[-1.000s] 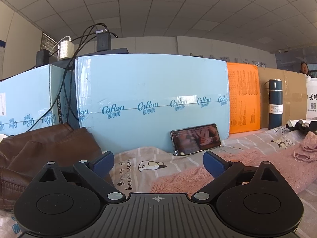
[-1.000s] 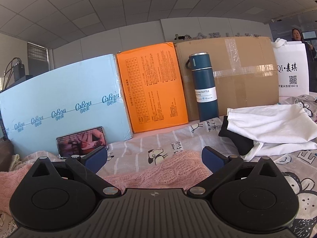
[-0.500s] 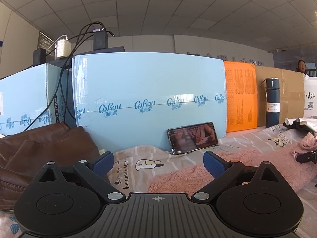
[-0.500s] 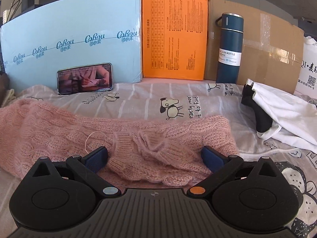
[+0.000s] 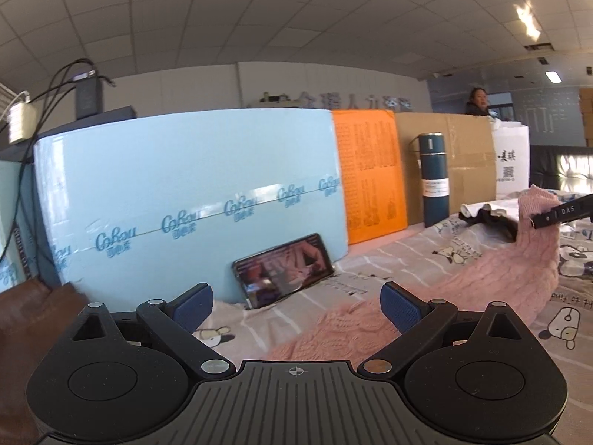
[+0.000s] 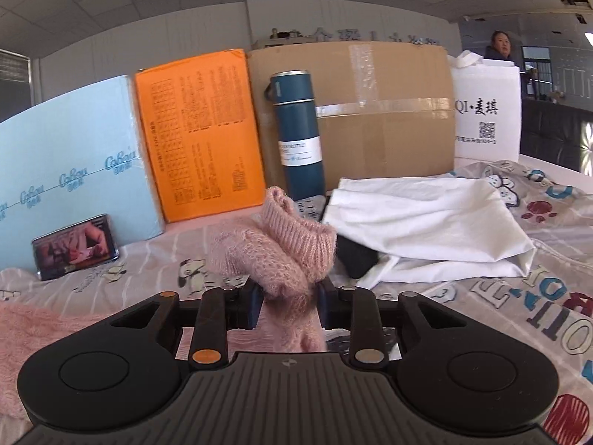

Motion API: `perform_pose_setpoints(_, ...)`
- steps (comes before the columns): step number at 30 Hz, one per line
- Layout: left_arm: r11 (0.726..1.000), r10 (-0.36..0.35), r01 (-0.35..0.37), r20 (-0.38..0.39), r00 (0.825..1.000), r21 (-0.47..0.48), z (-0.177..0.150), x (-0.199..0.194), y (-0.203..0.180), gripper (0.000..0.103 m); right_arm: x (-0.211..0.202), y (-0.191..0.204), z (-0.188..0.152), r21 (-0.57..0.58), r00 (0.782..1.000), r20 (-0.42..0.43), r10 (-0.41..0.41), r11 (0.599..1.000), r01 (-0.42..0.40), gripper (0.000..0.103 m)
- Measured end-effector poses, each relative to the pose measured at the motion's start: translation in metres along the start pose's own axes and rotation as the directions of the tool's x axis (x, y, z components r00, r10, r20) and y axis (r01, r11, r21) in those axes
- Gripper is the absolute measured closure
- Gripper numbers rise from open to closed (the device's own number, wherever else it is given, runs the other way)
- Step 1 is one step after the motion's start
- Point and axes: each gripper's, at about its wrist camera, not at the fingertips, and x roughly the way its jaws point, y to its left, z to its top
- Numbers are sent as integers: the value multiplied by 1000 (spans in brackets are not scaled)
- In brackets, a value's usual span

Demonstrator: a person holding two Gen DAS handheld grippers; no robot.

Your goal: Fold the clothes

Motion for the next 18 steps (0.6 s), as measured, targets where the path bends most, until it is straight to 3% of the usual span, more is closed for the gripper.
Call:
perform_pose_setpoints(2, 998, -61, 62, -33, 998, 26, 8, 16, -4, 4, 2, -15, 0, 8, 997, -4, -83, 997, 83, 50)
perform_pose_setpoints(3, 995, -96, 99, -60, 994, 34, 11, 25, -5, 4, 1, -21, -1, 13, 993, -4, -116, 993, 116, 34)
perform_pose_setpoints(5, 983, -171, 178, -120, 978, 48, 14, 44, -9, 4, 0, -34, -2, 25, 984, -3, -176, 984, 176, 28)
perform_pose_setpoints(9, 951, -287, 305, -231, 930, 47, 15, 76, -15, 5, -13, -47, -2, 51, 988, 34, -148, 988, 146, 18)
perform_pose_setpoints(13, 918, -375, 396, -308, 875, 8, 7, 94, -21, 9, -21, -39, 1, -21, 996, 88, 6, 1000, -4, 8)
perform_pose_setpoints(14, 911, -391, 413, -322, 863, 3, 5, 97, -23, 23, -21, -36, 2, -46, 995, 89, 51, 998, -47, 7)
perform_pose_setpoints(15, 904, -402, 427, -327, 855, 5, 4, 97, -25, 49, -20, -33, 1, -75, 991, 87, 99, 993, -93, 6)
perform_pose_setpoints(17, 892, -420, 450, -317, 850, 25, 3, 93, -28, 81, -18, -23, 1, -130, 981, 67, 180, 977, -171, 6)
perform_pose_setpoints(18, 886, -427, 461, -306, 851, 44, 4, 88, -29, 85, -17, -16, 0, -159, 974, 55, 220, 965, -209, 6)
